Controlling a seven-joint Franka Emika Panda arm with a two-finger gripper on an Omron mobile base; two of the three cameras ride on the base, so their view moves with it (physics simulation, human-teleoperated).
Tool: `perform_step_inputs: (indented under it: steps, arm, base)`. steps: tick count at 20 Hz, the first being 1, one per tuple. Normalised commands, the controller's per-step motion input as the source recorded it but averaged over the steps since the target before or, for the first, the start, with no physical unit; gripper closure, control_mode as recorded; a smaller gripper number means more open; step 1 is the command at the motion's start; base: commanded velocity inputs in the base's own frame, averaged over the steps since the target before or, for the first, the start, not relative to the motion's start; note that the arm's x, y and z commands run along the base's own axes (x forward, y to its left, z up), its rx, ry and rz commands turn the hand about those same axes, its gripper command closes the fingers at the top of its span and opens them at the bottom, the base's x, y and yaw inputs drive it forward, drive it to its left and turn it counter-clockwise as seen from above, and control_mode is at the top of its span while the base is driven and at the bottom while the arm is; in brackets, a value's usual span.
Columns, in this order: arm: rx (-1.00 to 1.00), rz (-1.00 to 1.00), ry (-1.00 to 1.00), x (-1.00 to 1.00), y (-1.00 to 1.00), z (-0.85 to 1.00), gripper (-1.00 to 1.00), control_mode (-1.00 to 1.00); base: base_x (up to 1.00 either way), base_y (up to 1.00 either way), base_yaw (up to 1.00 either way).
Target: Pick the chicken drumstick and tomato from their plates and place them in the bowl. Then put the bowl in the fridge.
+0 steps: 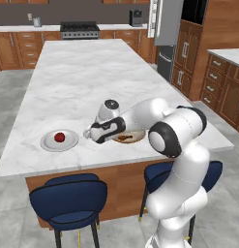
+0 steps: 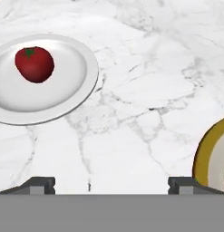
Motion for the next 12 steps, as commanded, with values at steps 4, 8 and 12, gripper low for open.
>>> perform_step_inputs:
  steps: [4,8,12]
  arm:
    - [-0.01,0.04,-0.02,0.04,0.92,0.25,-1.0,-1.0]
    - [0.0,0.05,0.02,0.07,0.84,0.3,-1.0,-1.0]
    - [0.0,0.06,0.04,0.08,0.78,0.29,-1.0,-1.0]
  base:
    - [0.0,0.0,0.0]
    - [0.0,0.0,0.0]
    - [0.0,0.0,0.0]
